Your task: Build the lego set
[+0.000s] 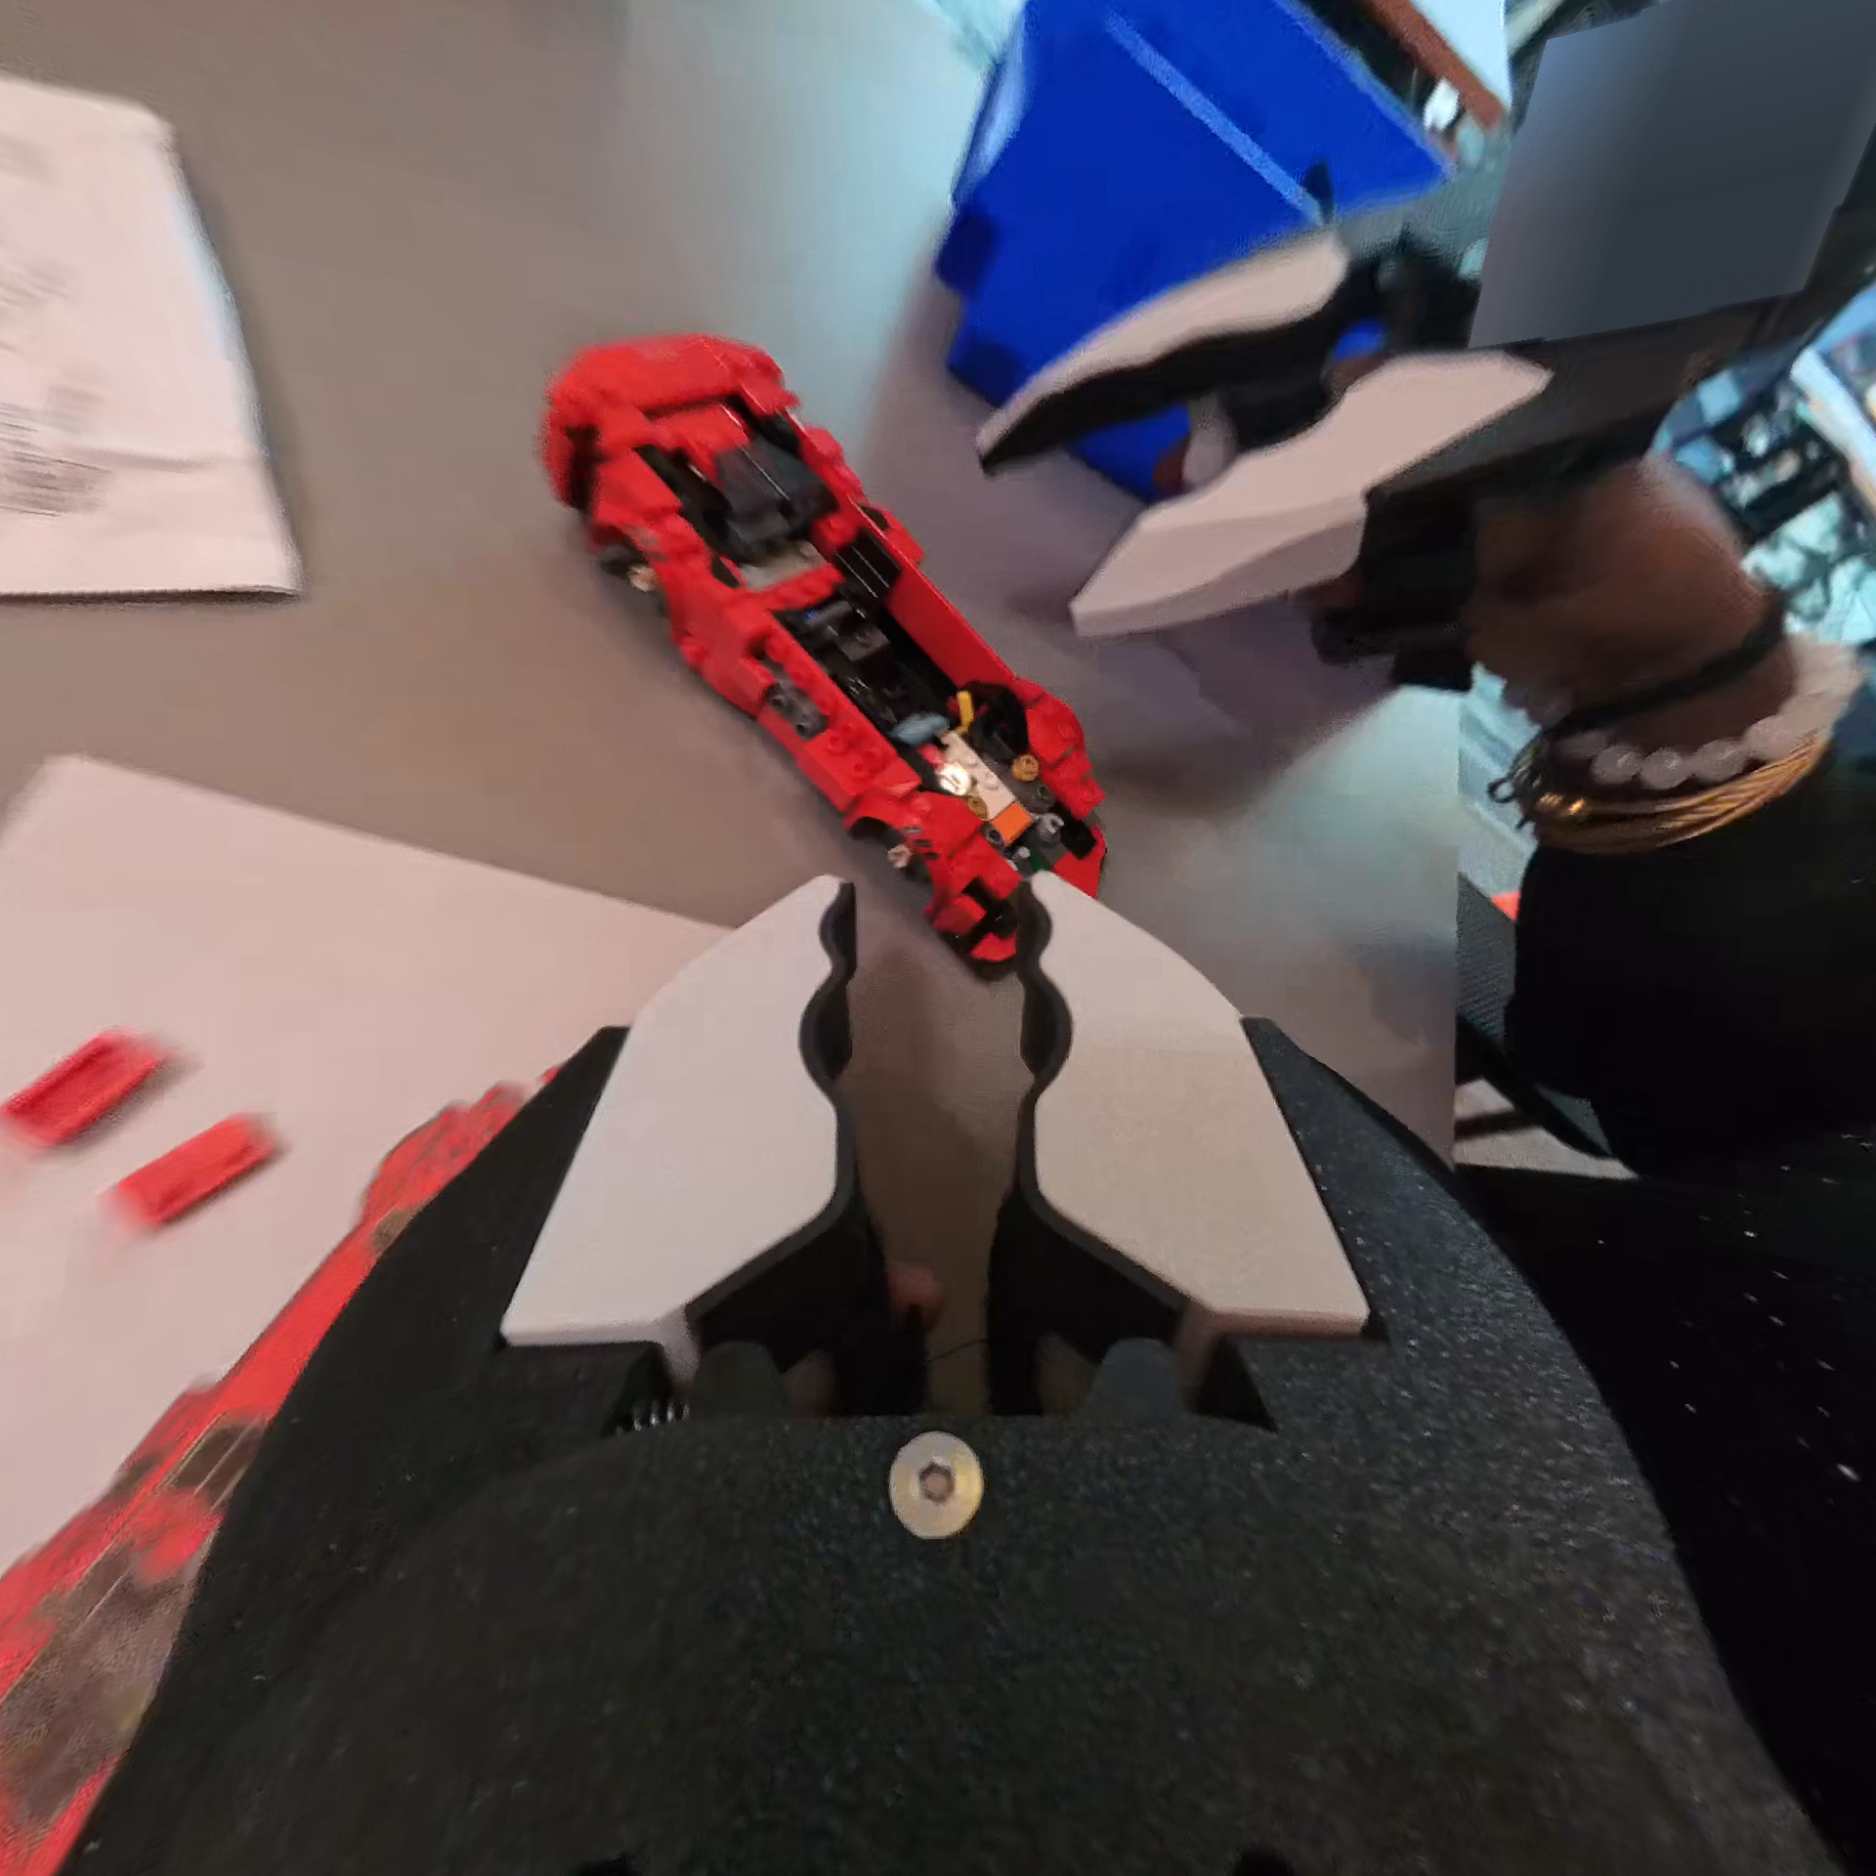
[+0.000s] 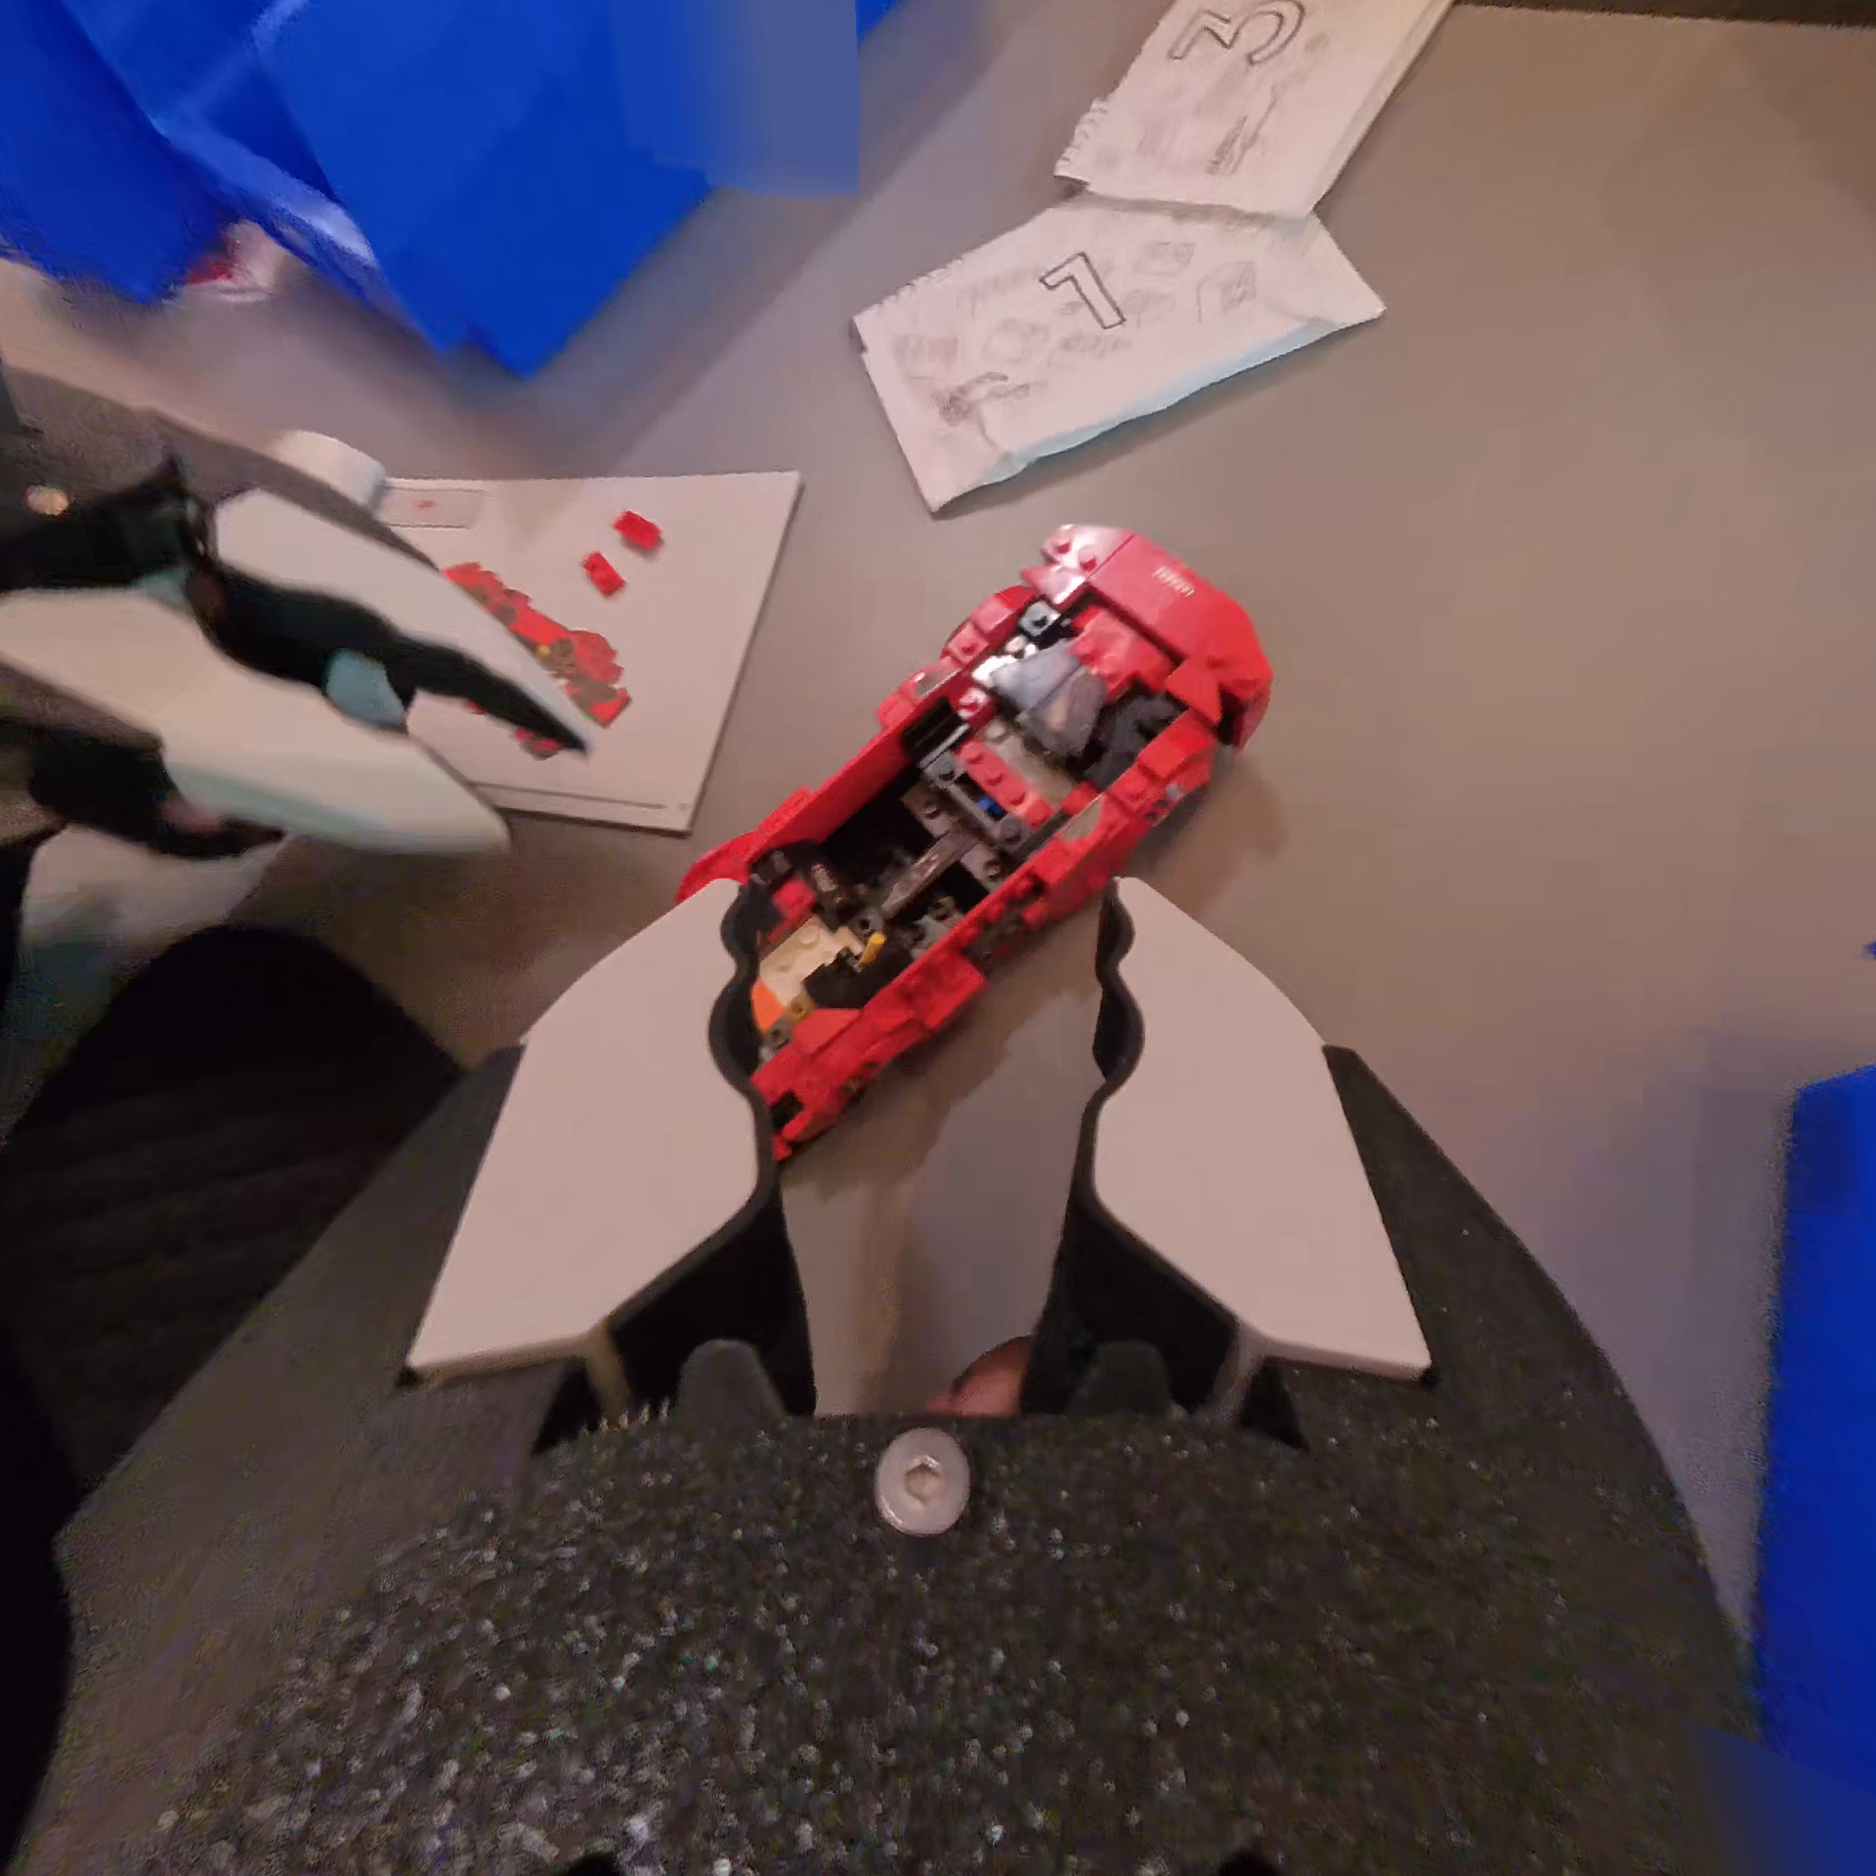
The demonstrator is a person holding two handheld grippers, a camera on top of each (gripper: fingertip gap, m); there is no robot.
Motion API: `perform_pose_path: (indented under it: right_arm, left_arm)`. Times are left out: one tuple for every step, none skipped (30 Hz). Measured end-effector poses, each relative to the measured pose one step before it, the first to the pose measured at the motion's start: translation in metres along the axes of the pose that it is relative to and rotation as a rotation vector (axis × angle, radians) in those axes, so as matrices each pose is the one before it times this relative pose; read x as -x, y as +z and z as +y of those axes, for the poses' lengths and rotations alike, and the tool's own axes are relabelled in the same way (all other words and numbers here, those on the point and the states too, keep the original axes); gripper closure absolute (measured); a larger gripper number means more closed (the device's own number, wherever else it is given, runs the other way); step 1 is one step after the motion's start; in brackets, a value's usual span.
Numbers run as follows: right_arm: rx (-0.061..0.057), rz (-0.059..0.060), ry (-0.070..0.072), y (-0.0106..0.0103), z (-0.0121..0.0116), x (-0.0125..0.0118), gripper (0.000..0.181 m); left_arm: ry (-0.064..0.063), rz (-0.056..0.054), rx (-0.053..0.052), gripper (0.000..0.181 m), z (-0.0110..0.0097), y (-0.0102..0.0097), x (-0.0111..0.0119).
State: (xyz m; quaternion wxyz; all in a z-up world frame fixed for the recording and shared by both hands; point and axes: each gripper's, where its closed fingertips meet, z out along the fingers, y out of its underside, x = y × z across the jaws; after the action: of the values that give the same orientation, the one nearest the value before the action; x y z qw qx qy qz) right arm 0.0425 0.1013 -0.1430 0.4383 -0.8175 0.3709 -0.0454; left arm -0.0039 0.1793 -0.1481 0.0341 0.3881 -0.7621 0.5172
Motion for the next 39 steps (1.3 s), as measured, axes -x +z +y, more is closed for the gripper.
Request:
perform_pose_path:
  right_arm:
    - [-0.0171, -0.0447, 0.0068, -0.00068, 0.00405, 0.00498, 0.117]
    - [-0.0192, -0.0430, -0.0023, -0.00030, 0.00300, 0.00575, 0.119]
    - [-0.0333, -0.0207, -0.0113, -0.00094, 0.00010, 0.00364, 0.121]
    - [-0.0471, -0.0041, -0.0298, -0.00178, -0.00255, 0.00262, 0.125]
    - [-0.0541, 0.0070, -0.0433, -0.00235, -0.00446, 0.00223, 0.129]
    - [-0.0555, 0.0100, -0.0490, -0.00252, -0.00570, 0.00235, 0.131]
    - [-0.0564, 0.0134, -0.0501, -0.00206, -0.00689, 0.00230, 0.133]
    - [-0.0519, 0.0057, -0.0510, -0.00141, -0.00722, 0.00338, 0.132]
    - [-0.0407, -0.0015, -0.0472, -0.00021, -0.00676, 0.00419, 0.131]
    - [-0.0212, 0.0000, -0.0353, 0.00115, -0.00509, 0.00348, 0.127]
    - [0.0006, -0.0015, -0.0217, 0.00293, -0.00285, 0.00298, 0.115]
    - [0.0222, -0.0068, -0.0133, 0.00447, -0.00010, 0.00307, 0.101]
    - [0.0332, -0.0175, -0.0141, 0.00545, 0.00115, 0.00442, 0.093]
    - [0.0296, -0.0187, -0.0136, 0.00597, 0.00091, 0.00521, 0.088]
    - [0.0264, -0.0095, -0.0108, 0.00639, 0.00076, 0.00428, 0.088]
    - [0.0218, 0.0036, -0.0152, 0.00566, -0.00027, 0.00280, 0.102]
    - [0.0115, -0.0085, -0.0307, 0.00415, -0.00181, 0.00519, 0.140]
    - [-0.0001, -0.0336, -0.0420, 0.00377, -0.00365, 0.00853, 0.178]
    - [-0.0062, -0.0321, -0.0272, 0.00463, -0.00516, 0.00726, 0.181]
    - [0.0091, -0.0284, -0.0079, 0.00499, -0.00378, 0.00484, 0.181]
    - [0.0253, -0.0370, 0.0033, 0.00521, -0.00196, 0.00464, 0.181]
    - [0.0331, -0.0424, 0.0063, 0.00512, -0.00093, 0.00435, 0.173]
    - [0.0422, -0.0331, 0.0092, 0.00515, 0.00009, 0.00259, 0.163]
    - [0.0457, -0.0297, 0.0042, 0.00484, 0.00084, 0.00158, 0.160]
    - [0.0384, -0.0283, -0.0050, 0.00459, 0.00055, 0.00121, 0.163]
    - [0.0269, -0.0146, -0.0159, 0.00389, -0.00062, -0.00093, 0.180]
    - [0.0139, -0.0062, -0.0166, 0.00378, -0.00200, -0.00218, 0.181]
    - [0.0144, -0.0110, -0.0112, 0.00385, -0.00157, -0.00197, 0.181]
    - [0.0226, -0.0175, -0.0005, 0.00377, -0.00036, -0.00160, 0.181]
    - [0.0315, -0.0193, 0.0103, 0.00387, 0.00108, -0.00170, 0.180]
    - [0.0359, -0.0169, 0.0135, 0.00385, 0.00136, -0.00193, 0.170]
    - [0.0314, -0.0144, 0.0051, 0.00339, 0.00097, -0.00150, 0.173]
    - [0.0225, -0.0257, -0.0127, 0.00290, 0.00059, 0.00087, 0.176]
    - [0.0127, -0.0144, -0.0139, 0.00297, -0.00068, -0.00004, 0.178]
    - [0.0107, -0.0015, -0.0070, 0.00280, -0.00088, -0.00200, 0.181]
    - [0.0075, 0.0068, 0.0017, 0.00259, -0.00122, -0.00329, 0.181]
    - [0.0073, 0.0059, 0.0085, 0.00257, -0.00085, -0.00360, 0.175]
    - [0.0161, -0.0047, 0.0087, 0.00238, 0.00062, -0.00229, 0.167]
    - [0.0162, -0.0138, -0.0048, 0.00142, 0.00125, -0.00056, 0.181]
  left_arm:
    - [-0.0087, -0.0170, -0.0316, 0.152, -0.00364, -0.01421, 0.00427]
    - [-0.0115, -0.0248, -0.0251, 0.152, -0.00339, -0.01463, 0.00574]
    - [-0.0058, -0.0335, -0.0289, 0.152, -0.00423, -0.01571, 0.00729]
    - [0.0019, -0.0485, -0.0373, 0.153, -0.00578, -0.01762, 0.00993]
    - [0.0054, -0.0641, -0.0527, 0.154, -0.00789, -0.01965, 0.01291]
    - [0.0059, -0.0634, -0.0607, 0.156, -0.00885, -0.02062, 0.01382]
    - [0.0031, -0.0524, -0.0562, 0.159, -0.00808, -0.02005, 0.01323]
    - [0.0023, -0.0372, -0.0470, 0.161, -0.00646, -0.01830, 0.01114]
    - [0.0043, -0.0234, -0.0352, 0.163, -0.00428, -0.01584, 0.00855]
    - [0.0075, -0.0123, -0.0209, 0.167, -0.00155, -0.01279, 0.00596]
    - [0.0086, -0.0024, -0.0073, 0.171, 0.00113, -0.00950, 0.00316]
    - [0.0062, 0.0036, 0.0037, 0.174, 0.00312, -0.00617, 0.00094]
    - [0.0076, 0.0051, 0.0101, 0.177, 0.00456, -0.00343, -0.00059]
    - [0.0097, 0.0000, 0.0135, 0.178, 0.00526, -0.00086, -0.00094]
    - [0.0136, -0.0022, 0.0166, 0.180, 0.00554, 0.00128, -0.00149]
    - [0.0205, 0.0018, 0.0231, 0.181, 0.00577, 0.00289, -0.00251]
    - [0.0260, 0.0016, 0.0294, 0.181, 0.00568, 0.00384, -0.00254]
    - [0.0302, -0.0020, 0.0350, 0.181, 0.00529, 0.00411, -0.00182]
    - [0.0309, -0.0092, 0.0340, 0.181, 0.00414, 0.00345, 0.00001]
    - [0.0287, -0.0102, 0.0252, 0.181, 0.00233, 0.00176, 0.00122]
    - [0.0187, -0.0063, 0.0131, 0.181, 0.00060, 0.00006, 0.00217]
    - [0.0045, -0.0024, 0.0051, 0.181, -0.00027, -0.00155, 0.00308]
    - [-0.0041, 0.0038, 0.0060, 0.181, 0.00037, -0.00238, 0.00360]
    - [-0.0054, 0.0116, 0.0151, 0.181, 0.00232, -0.00227, 0.00284]
    - [-0.0053, 0.0131, 0.0199, 0.181, 0.00340, -0.00159, 0.00239]
    - [-0.0052, 0.0140, 0.0216, 0.181, 0.00406, -0.00017, 0.00164]
    - [-0.0029, 0.0146, 0.0207, 0.181, 0.00391, 0.00137, 0.00055]
    - [0.0017, 0.0150, 0.0155, 0.181, 0.00327, 0.00254, -0.00045]
    - [0.0044, 0.0163, 0.0090, 0.181, 0.00236, 0.00356, -0.00149]
    - [0.0038, 0.0186, 0.0049, 0.181, 0.00153, 0.00380, -0.00212]
    - [0.0005, 0.0203, 0.0030, 0.181, 0.00115, 0.00388, -0.00238]
    - [-0.0021, 0.0210, 0.0029, 0.181, 0.00111, 0.00358, -0.00215]
    - [-0.0044, 0.0169, 0.0014, 0.181, 0.00106, 0.00325, -0.00118]
    - [-0.0056, 0.0136, 0.0009, 0.181, 0.00114, 0.00283, -0.00026]
    - [-0.0058, 0.0143, 0.0025, 0.181, 0.00167, 0.00242, 0.00003]
    - [-0.0091, 0.0150, 0.0042, 0.181, 0.00193, 0.00224, -0.00003]
    - [-0.0128, 0.0167, 0.0059, 0.181, 0.00167, 0.00180, -0.00044]
    - [-0.0123, 0.0179, 0.0056, 0.181, 0.00117, 0.00132, -0.00097]
    - [-0.0082, 0.0146, 0.0022, 0.181, 0.00033, 0.00075, -0.00086]
